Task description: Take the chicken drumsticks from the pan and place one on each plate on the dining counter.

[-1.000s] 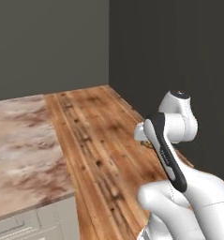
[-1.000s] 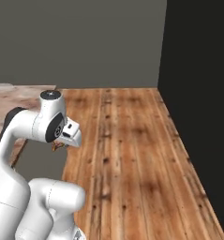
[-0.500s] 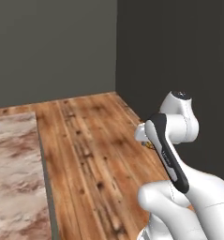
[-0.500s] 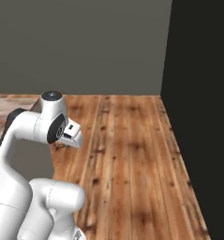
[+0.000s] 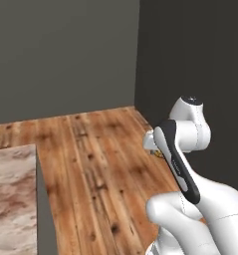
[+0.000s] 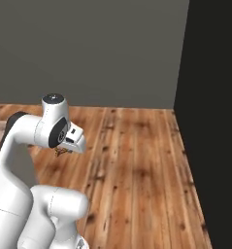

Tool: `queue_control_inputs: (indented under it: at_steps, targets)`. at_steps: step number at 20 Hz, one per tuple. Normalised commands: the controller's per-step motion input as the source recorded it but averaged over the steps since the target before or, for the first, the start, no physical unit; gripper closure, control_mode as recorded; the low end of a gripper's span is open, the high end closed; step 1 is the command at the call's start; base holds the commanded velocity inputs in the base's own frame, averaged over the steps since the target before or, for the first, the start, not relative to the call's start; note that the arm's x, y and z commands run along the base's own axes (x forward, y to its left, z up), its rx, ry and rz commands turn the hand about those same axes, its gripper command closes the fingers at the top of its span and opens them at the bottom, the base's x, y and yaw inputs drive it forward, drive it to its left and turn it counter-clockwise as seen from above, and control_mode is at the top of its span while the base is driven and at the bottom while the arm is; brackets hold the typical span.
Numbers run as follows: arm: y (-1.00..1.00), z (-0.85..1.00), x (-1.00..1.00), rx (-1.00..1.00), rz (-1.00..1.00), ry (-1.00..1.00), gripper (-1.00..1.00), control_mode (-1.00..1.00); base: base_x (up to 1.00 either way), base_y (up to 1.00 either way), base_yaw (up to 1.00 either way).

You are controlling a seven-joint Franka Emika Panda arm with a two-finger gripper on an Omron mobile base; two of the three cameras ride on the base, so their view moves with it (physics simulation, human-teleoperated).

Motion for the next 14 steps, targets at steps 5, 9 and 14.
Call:
queue_control_inputs:
  at_steps: [5,9,14]
  targets:
    - [0.0,0.0,0.0,0.0,0.0,0.0,1.0,1.0,1.0,-0.19,0.16]
    - [0.0,0.0,0.0,0.0,0.0,0.0,1.0,1.0,1.0,-0.08,0.34]
    - [0.0,0.0,0.0,0.0,0.0,0.0,1.0,1.0,1.0,-0.06,0.44]
